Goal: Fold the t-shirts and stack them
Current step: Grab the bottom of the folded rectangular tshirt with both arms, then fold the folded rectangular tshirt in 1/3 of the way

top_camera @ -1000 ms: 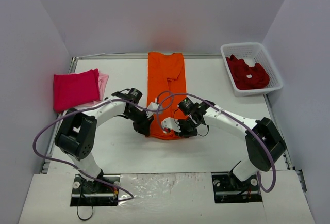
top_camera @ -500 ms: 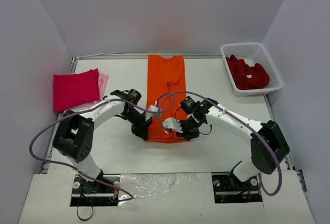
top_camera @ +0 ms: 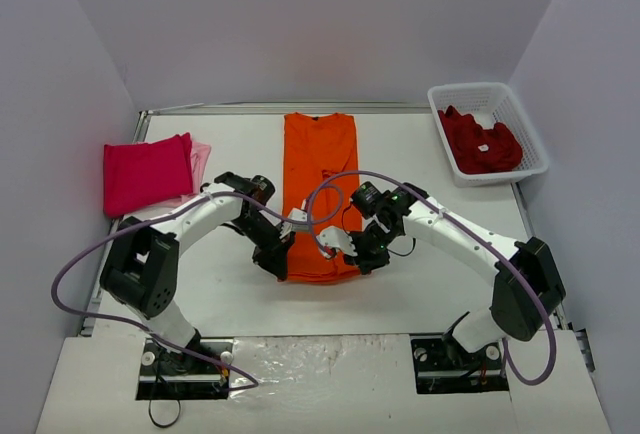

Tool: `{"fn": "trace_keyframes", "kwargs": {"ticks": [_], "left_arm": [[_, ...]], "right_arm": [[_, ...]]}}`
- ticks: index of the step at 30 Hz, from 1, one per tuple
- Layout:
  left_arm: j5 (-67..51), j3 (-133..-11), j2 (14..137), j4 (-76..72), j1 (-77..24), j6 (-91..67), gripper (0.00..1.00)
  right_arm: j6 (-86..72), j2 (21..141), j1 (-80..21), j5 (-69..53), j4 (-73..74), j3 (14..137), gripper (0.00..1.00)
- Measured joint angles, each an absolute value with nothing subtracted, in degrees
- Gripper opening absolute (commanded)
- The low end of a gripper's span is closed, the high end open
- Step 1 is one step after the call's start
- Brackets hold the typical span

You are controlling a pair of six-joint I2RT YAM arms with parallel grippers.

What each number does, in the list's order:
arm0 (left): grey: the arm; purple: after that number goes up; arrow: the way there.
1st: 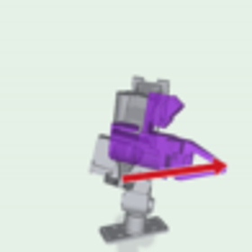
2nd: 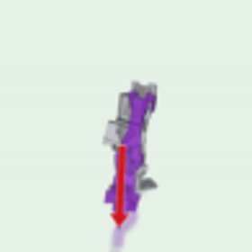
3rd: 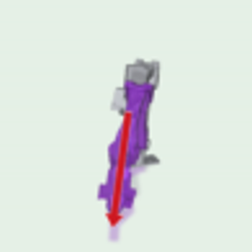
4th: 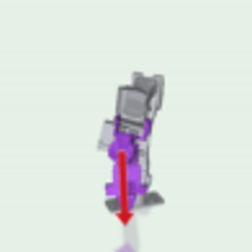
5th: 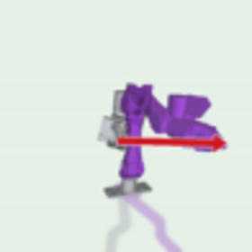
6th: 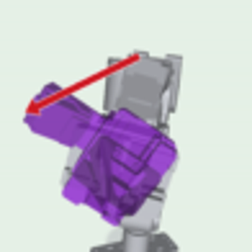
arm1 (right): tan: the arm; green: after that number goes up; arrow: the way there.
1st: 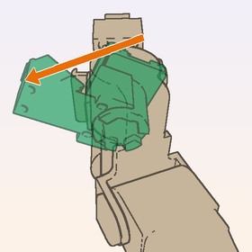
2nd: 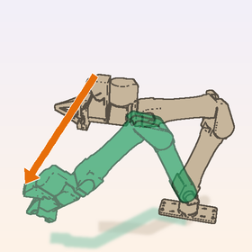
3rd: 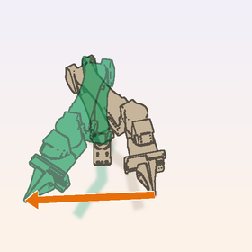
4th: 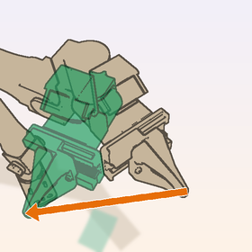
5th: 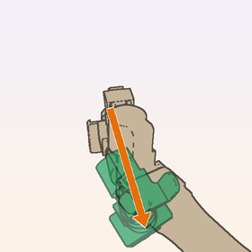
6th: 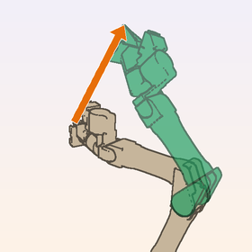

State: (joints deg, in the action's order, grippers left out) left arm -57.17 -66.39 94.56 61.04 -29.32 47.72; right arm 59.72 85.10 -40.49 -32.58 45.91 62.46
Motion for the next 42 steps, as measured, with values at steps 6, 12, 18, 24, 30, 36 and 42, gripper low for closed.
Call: {"fn": "trace_keyframes", "kwargs": {"ticks": [6,12,18,24,30,36,42], "left_arm": [[-57.60,-67.20,91.57,60.34,-29.32,46.26,0.02],[-57.12,-67.46,90.50,59.09,-29.32,44.86,0.02],[-55.77,-68.62,90.50,58.89,-29.30,44.51,0.02],[-53.80,-71.92,90.52,59.24,-29.30,44.73,0.02],[-52.34,-73.08,90.54,59.00,-29.23,44.60,0.02],[-50.11,-74.41,90.89,57.49,-29.04,43.75,0.02],[-47.64,-78.41,92.79,57.01,-28.18,43.29,0.02]], "right_arm": [[60.77,85.06,-40.49,-33.08,46.74,63.70,0.00],[61.41,85.06,-40.40,-33.04,47.03,65.06,0.00],[61.69,85.06,-39.38,-32.18,47.37,67.00,0.00],[61.82,85.06,-38.39,-30.79,47.40,69.45,0.00],[61.89,85.06,-36.77,-30.04,47.31,71.79,0.00],[62.08,85.76,-34.96,-29.45,46.89,73.87,0.00],[62.98,88.51,-33.85,-29.34,46.48,76.03,0.00]]}}
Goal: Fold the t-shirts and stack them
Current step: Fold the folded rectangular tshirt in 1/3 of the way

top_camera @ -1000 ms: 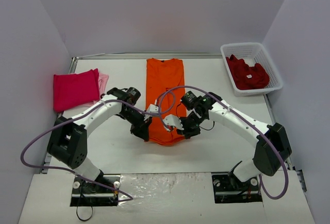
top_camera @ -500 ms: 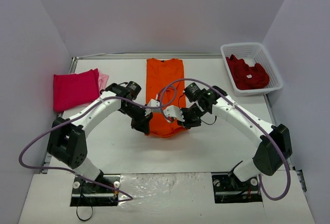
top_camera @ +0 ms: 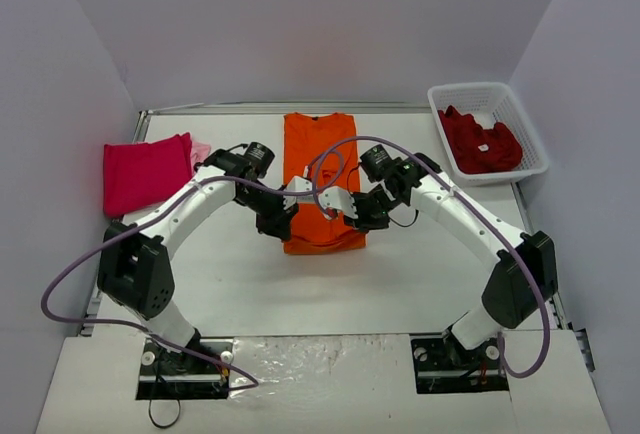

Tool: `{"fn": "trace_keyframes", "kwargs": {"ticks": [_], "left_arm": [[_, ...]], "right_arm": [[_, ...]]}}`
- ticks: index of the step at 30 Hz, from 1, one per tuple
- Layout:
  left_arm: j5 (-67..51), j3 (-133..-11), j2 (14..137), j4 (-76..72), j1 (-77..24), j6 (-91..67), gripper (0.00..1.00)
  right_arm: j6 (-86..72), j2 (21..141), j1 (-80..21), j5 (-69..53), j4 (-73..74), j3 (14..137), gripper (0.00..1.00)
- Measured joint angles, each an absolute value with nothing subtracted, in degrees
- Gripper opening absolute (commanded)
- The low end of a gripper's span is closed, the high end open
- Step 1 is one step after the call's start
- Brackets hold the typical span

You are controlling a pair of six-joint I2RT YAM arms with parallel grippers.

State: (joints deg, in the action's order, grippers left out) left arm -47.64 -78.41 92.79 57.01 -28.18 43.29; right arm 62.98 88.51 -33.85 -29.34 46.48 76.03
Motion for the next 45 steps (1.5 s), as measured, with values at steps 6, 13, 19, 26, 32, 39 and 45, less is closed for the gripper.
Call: {"fn": "trace_keyframes", "kwargs": {"ticks": [6,13,19,26,32,39,45], "left_arm": [[-45.41,-83.59,96.44,57.25,-27.03,43.59,0.02],[-43.51,-89.25,100.44,58.78,-25.41,45.08,0.02],[-41.78,-92.64,103.31,59.07,-24.40,45.41,0.02],[-39.99,-94.26,105.38,57.91,-24.12,44.80,0.02],[-39.07,-97.34,107.37,56.64,-23.90,44.21,0.02],[-37.98,-100.38,108.99,55.59,-23.46,43.33,0.02],[-36.64,-102.52,109.89,55.09,-23.07,43.03,0.02]], "right_arm": [[63.77,91.46,-31.64,-29.34,46.02,78.98,0.00],[64.88,95.57,-29.74,-29.36,45.52,83.22,0.00],[65.93,99.04,-28.40,-29.36,44.49,85.97,0.00],[66.67,101.91,-26.94,-29.30,43.57,87.96,0.00],[67.20,103.70,-25.58,-29.17,42.83,90.41,0.00],[67.42,105.69,-24.67,-29.12,41.87,93.25,0.00],[67.53,107.35,-24.12,-29.12,40.95,95.53,0.00]]}}
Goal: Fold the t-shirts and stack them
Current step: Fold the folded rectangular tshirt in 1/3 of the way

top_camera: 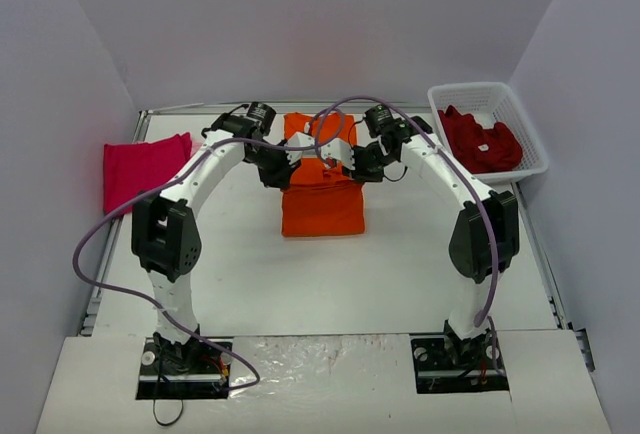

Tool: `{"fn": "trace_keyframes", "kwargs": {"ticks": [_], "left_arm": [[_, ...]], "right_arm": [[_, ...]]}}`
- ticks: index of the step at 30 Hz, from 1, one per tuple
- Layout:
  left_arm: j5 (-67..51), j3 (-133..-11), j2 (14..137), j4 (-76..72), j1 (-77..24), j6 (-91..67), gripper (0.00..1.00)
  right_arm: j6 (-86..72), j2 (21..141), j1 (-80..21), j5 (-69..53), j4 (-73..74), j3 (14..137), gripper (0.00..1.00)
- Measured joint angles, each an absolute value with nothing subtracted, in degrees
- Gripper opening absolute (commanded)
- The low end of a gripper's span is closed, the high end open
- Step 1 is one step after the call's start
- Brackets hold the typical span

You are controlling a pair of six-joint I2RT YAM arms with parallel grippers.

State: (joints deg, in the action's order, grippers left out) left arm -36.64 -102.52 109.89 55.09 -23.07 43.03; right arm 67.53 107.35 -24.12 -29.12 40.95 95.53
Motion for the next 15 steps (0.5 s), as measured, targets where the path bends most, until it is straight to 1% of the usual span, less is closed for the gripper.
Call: {"fn": "trace_keyframes", "kwargs": {"ticks": [15], "left_arm": [[-35.79,-106.32,115.42,53.60,-21.34,42.96,0.02]], "right_arm": [[67.59,114.83,-22.98,-29.17,39.44,100.79,0.00]]}}
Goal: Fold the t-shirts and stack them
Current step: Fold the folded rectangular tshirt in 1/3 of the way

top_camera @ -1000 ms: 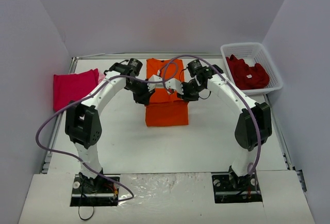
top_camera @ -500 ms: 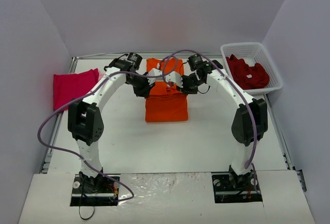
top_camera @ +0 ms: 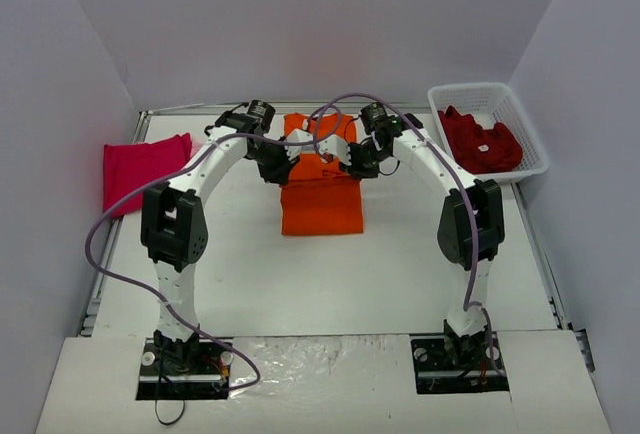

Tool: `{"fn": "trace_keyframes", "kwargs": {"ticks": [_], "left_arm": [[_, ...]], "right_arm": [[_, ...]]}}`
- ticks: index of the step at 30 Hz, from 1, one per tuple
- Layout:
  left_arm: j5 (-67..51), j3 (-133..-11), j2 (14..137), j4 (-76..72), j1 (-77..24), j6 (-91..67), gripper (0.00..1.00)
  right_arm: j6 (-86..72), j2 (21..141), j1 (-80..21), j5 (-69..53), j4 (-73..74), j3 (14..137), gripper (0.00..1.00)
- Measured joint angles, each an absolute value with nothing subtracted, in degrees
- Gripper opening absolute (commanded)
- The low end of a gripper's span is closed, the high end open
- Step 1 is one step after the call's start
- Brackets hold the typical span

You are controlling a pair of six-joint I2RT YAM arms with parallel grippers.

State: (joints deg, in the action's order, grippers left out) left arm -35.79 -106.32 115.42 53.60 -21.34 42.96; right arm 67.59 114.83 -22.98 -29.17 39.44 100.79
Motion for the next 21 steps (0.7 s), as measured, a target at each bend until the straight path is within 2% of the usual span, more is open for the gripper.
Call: {"fn": "trace_keyframes", "kwargs": {"ticks": [19,21], "left_arm": [[-35.77,-113.16,124.01,53.17,-20.23,43.48,0.02],[-35.77,-113.21,124.29,53.06,-20.16,43.48,0.02]], "right_arm": [[67.59,123.44,-21.12,-29.34,38.50,106.67,0.00],[67.57,123.92,-21.06,-29.41,38.44,107.13,0.09]]}}
